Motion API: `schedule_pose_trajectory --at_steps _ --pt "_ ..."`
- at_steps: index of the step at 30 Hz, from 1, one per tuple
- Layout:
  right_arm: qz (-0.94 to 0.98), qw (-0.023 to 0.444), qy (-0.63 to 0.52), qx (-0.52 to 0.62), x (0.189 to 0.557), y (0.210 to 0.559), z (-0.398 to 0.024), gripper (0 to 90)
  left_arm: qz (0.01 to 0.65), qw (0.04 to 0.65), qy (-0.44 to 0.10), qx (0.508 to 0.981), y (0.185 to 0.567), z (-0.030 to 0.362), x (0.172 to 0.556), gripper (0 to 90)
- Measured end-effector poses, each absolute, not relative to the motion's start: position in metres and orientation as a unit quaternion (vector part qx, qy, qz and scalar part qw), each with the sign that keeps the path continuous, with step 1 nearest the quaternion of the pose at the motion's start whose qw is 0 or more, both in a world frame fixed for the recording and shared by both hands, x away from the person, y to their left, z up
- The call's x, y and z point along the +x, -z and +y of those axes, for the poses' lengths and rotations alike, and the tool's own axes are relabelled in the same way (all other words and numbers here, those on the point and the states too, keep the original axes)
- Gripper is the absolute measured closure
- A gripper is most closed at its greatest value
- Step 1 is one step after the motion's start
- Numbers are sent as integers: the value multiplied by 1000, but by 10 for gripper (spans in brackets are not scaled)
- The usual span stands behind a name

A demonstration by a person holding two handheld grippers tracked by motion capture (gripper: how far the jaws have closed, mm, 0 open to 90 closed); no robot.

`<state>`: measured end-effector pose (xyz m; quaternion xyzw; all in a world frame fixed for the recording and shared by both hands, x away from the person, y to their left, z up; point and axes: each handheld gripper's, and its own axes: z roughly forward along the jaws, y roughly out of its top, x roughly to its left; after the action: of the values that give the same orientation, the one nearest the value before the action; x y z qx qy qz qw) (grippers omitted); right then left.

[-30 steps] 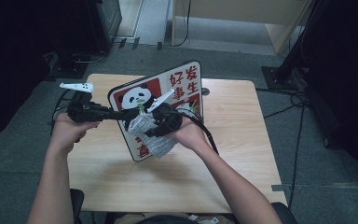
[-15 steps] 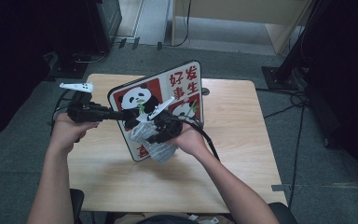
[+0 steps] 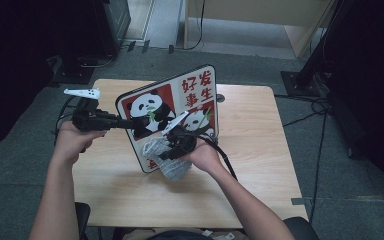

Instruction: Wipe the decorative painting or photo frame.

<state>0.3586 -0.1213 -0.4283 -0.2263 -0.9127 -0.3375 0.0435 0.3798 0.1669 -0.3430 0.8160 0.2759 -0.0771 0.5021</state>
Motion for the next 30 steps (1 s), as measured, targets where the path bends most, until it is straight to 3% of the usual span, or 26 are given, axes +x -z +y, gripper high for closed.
schedule_pose_trajectory --at_steps 30 --pt "-924 72 306 -220 354 463 -122 682 278 505 83 813 344 168 381 745"
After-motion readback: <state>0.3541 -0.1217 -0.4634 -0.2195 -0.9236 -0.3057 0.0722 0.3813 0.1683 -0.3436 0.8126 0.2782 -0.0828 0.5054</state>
